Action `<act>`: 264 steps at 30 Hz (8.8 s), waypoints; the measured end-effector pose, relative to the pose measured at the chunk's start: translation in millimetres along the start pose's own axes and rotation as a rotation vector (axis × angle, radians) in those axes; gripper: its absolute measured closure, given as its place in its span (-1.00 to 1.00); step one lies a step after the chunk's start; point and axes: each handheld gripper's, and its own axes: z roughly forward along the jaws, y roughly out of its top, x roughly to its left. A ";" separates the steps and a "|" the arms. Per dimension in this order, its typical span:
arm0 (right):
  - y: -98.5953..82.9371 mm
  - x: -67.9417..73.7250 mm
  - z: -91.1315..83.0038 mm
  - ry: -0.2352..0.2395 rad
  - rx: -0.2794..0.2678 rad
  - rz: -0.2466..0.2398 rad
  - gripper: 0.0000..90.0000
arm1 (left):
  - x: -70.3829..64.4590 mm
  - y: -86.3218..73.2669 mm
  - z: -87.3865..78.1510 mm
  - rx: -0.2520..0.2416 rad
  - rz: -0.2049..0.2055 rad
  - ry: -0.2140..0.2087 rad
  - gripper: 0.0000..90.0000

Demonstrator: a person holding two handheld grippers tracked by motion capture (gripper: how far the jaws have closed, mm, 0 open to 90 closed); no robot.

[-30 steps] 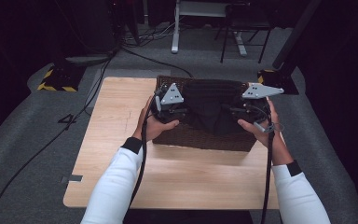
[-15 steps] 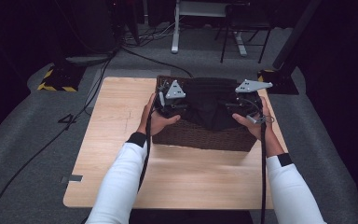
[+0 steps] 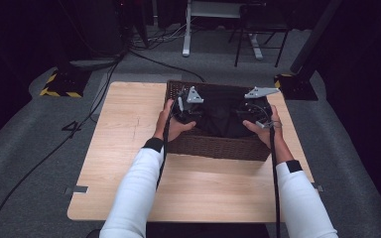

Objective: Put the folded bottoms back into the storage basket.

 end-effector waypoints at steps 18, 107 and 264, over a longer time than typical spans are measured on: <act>-8.9 2.8 24.4 0.040 0.265 0.002 0.32 | -5.6 -2.6 16.9 0.257 0.046 -0.030 0.50; -20.1 -0.1 -50.1 -0.086 0.075 0.012 -0.47 | -18.9 -1.5 -67.4 0.118 0.013 0.064 -0.58; -265.5 9.1 -124.0 -0.126 0.108 0.212 -0.57 | -38.2 -263.0 -143.5 0.196 -0.280 0.097 -0.67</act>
